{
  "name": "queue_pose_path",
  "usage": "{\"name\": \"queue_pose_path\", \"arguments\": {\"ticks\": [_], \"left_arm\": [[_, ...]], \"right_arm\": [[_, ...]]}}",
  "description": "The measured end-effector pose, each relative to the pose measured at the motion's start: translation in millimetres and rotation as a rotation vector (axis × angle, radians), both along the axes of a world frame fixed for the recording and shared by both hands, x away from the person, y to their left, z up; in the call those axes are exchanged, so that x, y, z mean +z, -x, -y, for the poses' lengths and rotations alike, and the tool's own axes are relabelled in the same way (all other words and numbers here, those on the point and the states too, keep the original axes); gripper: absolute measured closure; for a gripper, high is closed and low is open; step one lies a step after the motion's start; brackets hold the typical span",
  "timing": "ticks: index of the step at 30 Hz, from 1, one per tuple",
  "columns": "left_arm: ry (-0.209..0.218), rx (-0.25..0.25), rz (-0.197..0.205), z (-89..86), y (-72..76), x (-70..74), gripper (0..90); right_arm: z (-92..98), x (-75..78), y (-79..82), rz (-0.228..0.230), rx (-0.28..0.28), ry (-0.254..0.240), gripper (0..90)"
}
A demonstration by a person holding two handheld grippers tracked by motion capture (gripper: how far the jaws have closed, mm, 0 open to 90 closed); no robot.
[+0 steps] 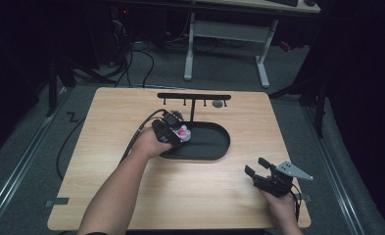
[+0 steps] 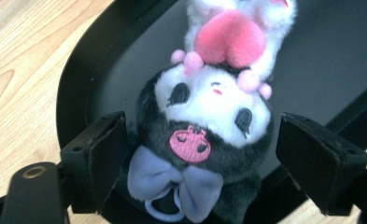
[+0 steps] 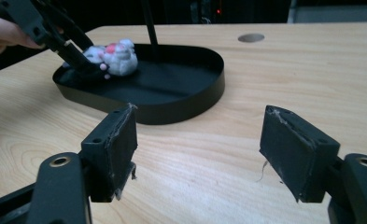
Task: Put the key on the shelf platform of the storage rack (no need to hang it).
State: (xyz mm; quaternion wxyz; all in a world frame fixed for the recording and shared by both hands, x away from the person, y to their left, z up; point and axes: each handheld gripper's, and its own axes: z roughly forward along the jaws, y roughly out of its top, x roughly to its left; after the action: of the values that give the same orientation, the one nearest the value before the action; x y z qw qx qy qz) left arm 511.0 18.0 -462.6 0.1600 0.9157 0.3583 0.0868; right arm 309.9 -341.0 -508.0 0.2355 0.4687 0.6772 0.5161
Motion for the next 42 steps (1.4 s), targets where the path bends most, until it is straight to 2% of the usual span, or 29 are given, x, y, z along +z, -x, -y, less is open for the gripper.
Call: {"name": "queue_pose_path", "arguments": {"ticks": [5, 6, 11, 13, 15, 20, 25, 32, 34, 38, 42], "left_arm": [[0.017, 0.007, 0.025, -5.0, 2.4, 10.4, 16.2], [0.033, 0.014, 0.025, -7.9, 4.0, 12.9, 16.2], [0.052, 0.021, 0.021, -15.4, 9.4, 16.5, 16.3], [0.065, 0.022, 0.028, -18.2, 13.4, 18.2, 16.3], [0.077, 0.018, 0.04, -21.6, 19.8, 20.2, 16.6], [0.092, 0.018, 0.05, -27.2, 30.0, 20.6, 16.6], [0.102, 0.006, 0.075, -32.3, 41.1, 20.0, 16.6], [0.104, -0.006, 0.1, -40.0, 63.0, 12.2, 17.1], [0.125, -0.01, 0.114, -45.5, 72.9, 9.2, 17.3], [0.159, -0.01, 0.118, -53.8, 81.6, 6.9, 17.5], [0.223, -0.013, 0.135, -69.8, 93.8, 1.3, 18.0]], "right_arm": [[1.1, 0.7, 0.2, 0.004, -0.005, -0.009, 27.3], [-1.0, -0.1, 0.7, -0.004, 0.002, 0.004, 27.1], [-2.8, 0.3, 1.6, 0.006, 0.009, -0.001, 27.2], [-3.1, -0.8, 0.4, 0.001, 0.014, 0.012, 27.2], [-2.3, -0.7, -1.4, 0.006, 0.012, -0.009, 27.7], [-4.9, -2.4, -7.0, 0.001, 0.014, -0.024, 28.0], [-13.6, 0.9, -10.1, 0.015, 0.037, 0.004, 28.0], [-18.5, 5.5, -2.6, 0.033, 0.049, 0.04, 27.9], [-20.4, 8.7, 2.4, 0.045, 0.046, 0.045, 27.9], [-23.1, 7.5, 4.8, 0.041, 0.055, 0.06, 27.8], [-25.1, 2.8, 5.8, 0.025, 0.062, 0.082, 27.7]]}}
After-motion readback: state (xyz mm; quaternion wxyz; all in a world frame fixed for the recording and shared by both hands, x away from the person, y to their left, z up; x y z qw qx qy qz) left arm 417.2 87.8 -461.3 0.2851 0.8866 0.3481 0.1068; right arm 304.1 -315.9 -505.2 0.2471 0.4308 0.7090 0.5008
